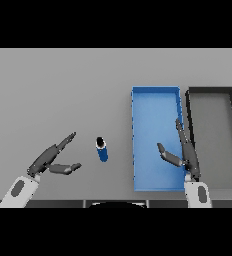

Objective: Pick up the blue pipe and place it into the blue bin.

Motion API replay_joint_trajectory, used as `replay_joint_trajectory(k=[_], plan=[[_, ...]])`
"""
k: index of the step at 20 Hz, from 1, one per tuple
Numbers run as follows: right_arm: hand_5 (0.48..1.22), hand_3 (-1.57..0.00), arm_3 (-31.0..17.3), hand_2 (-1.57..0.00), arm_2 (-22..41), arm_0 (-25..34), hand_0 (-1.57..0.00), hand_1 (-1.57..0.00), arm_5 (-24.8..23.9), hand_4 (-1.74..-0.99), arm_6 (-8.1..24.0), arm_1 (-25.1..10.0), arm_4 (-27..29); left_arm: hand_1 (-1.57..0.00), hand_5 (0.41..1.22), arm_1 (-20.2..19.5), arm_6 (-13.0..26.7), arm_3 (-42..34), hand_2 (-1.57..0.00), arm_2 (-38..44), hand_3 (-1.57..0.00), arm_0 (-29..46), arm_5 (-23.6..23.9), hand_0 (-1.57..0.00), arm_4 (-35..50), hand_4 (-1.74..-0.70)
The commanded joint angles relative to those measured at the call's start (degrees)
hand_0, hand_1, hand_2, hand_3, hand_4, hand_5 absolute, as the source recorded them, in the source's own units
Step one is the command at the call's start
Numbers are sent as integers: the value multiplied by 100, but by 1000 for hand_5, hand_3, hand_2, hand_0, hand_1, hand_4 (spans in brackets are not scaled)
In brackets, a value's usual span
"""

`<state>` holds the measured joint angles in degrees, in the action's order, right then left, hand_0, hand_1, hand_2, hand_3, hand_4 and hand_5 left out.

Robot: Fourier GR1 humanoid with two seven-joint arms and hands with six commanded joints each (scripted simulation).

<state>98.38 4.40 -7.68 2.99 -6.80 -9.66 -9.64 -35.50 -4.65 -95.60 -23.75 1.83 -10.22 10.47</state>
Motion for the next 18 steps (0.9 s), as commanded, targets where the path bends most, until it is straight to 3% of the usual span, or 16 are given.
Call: replay_joint_trajectory(k=[1,6,12,14,15,18], plan=[[618,1,30,1,-20,21,1,1,5,-1182,72,4,47,1,475,34,40,27,1,-103,1,5,-29,1,-100,-1132],[625,1,-24,1,0,51,1,1,1,-1213,97,55,36,1,451,581,233,229,1,-515,1,-236,17,1,-406,-1146],[621,1,13,1,14,42,1,1,-30,-1202,236,93,9,1,460,1410,119,893,1,-722,1,-748,220,1,-674,-1150],[631,1,140,1,4,-95,1,1,-17,-1210,84,87,53,1,459,1573,-50,1112,1,-764,1,-834,211,1,-734,-1134],[634,1,127,1,-40,-60,1,1,-37,-1211,162,51,55,1,456,1642,-82,1196,1,-791,1,-892,211,1,-772,-1120],[642,1,11,1,-82,-1,1,1,9,-1222,76,22,105,1,425,1838,106,1462,1,-893,1,-1082,440,1,-1092,-1062]])
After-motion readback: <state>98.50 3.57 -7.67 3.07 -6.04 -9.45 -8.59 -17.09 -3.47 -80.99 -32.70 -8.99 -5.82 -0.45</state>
